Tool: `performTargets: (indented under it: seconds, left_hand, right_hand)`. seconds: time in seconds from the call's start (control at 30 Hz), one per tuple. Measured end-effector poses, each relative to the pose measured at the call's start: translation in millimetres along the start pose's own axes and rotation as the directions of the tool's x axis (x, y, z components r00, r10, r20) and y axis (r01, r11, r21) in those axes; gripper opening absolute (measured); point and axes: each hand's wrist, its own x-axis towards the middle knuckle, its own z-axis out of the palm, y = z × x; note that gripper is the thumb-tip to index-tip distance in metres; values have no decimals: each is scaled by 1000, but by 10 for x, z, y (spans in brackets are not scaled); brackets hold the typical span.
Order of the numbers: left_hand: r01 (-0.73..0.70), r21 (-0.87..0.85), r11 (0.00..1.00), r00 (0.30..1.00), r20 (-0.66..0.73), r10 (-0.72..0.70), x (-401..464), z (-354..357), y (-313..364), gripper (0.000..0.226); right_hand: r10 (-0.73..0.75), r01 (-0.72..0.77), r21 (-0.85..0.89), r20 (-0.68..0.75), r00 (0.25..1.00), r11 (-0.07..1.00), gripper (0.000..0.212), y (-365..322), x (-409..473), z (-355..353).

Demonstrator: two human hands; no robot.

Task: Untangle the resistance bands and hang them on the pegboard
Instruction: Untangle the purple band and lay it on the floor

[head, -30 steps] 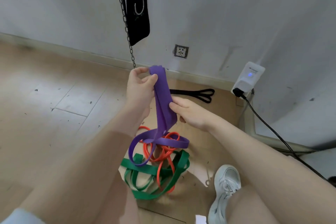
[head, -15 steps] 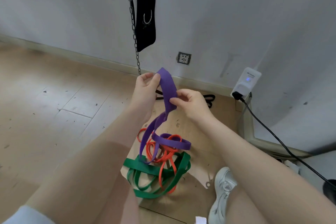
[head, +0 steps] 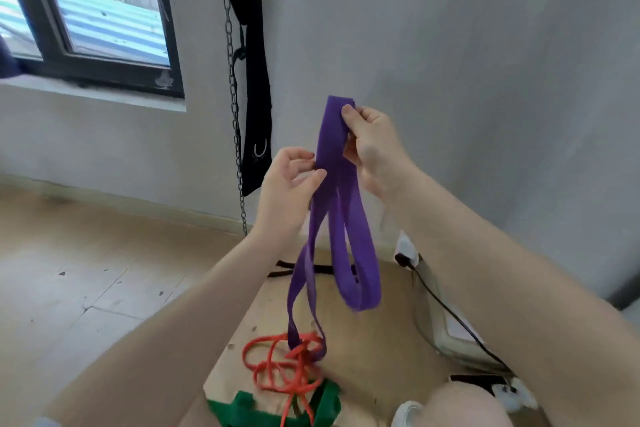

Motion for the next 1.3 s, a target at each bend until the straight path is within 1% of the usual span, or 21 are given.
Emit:
performTargets:
  seconds: [0.07, 0.2, 0.27, 0.33, 0.37, 0.4, 0.47, 0.5, 0.53, 0.57, 0.63, 0.7, 0.77, 0.87, 0.93, 1.0, 1.03, 1.1, 1.17, 1.23, 1.3]
  left_hand:
    - [-44, -5, 999, 999, -6, 44, 153, 73, 309, 20]
    - [-115, 128, 985, 993, -19, 118, 335, 176, 700, 17]
    - [-162, 161, 974, 986, -22, 167, 379, 217, 830, 15]
    - [-179, 151, 972, 984, 4, 181, 399, 248, 907, 14]
    - [-165, 122, 979, 986, 25, 163, 402, 263, 925, 14]
    - [-138, 81, 987, 990, 42, 135, 398, 282, 937, 14]
    - [-49, -21, 999, 998, 26, 50, 415, 317, 925, 10]
    - [5, -68, 998, 1000, -2, -5, 445, 330, 907, 6]
    - [66, -102, 993, 997, -26, -69, 472, 342, 883, 1]
    - [128, -116, 985, 990, -39, -133, 498, 354, 843, 5]
    - [255, -136, 957, 965, -29, -261, 498, 387, 713, 11]
    - [331, -134, 934, 942, -3, -335, 424, 419, 572, 13]
    - [360, -163, 919, 931, 1, -365, 371, 435, 451, 11]
    - [345, -278, 896, 926, -52, -373, 370, 362, 318, 13]
    - [323, -358, 876, 922, -89, -377, 393, 262, 215, 6]
    - [346, -374, 861, 908, -99, -408, 387, 158, 65, 12]
    - [385, -321, 865, 898, -85, -432, 354, 118, -25, 15]
    - [490, -120, 864, 869, -9, -494, 205, 48, -261, 24]
    - [538, 15, 843, 840, 75, -537, -27, -8, -574, 30]
    - [539, 92, 837, 829, 118, -547, -264, -54, -855, 28]
    - [522, 97, 848, 840, 114, -530, -421, -100, -1072, 22]
  right_hand:
    - [-55, 55, 46, 0, 998, 997, 27, -395, 33, 25]
    - [-155, 157, 179, -26, 988, 971, 25, -1034, 94, 75]
    - [-186, 187, 248, -29, 982, 950, 24, -1224, 135, 79]
    - [-197, 200, 229, -33, 980, 953, 24, -1287, 185, 35]
    - [-177, 180, 184, -32, 984, 966, 26, -1274, 204, 0]
    - [-126, 129, 108, -28, 992, 986, 34, -1217, 230, -45]
    - [22, -23, -63, -20, 1000, 998, 62, -994, 226, -163]
    - [85, -82, -127, 17, 996, 988, 73, -825, 195, -232]
    - [136, -119, -171, 91, 987, 978, 77, -632, 133, -306]
    - [167, -132, -193, 182, 969, 972, 72, -428, 45, -370]
    - [180, -122, -186, 333, 925, 975, 49, -27, -162, -484]
    - [156, -107, -143, 400, 903, 984, 32, 284, -316, -582]
    - [161, -116, -138, 382, 910, 984, 28, 472, -400, -649]
    - [174, -82, -274, 330, 928, 958, 29, 642, -456, -674]
    - [140, -62, -293, 253, 957, 954, 21, 735, -468, -633]
    - [99, -44, -303, 168, 981, 952, 14, 789, -449, -564]
    - [79, -34, -322, 128, 989, 946, 13, 816, -425, -530]
    - [69, -54, -314, 35, 997, 948, 12, 904, -359, -485]
    - [128, -137, -240, -51, 990, 961, 11, 1043, -308, -451]
    - [217, -228, -226, -70, 974, 947, 12, 1227, -302, -429]
    - [280, -287, -215, -64, 958, 933, 13, 1420, -318, -421]
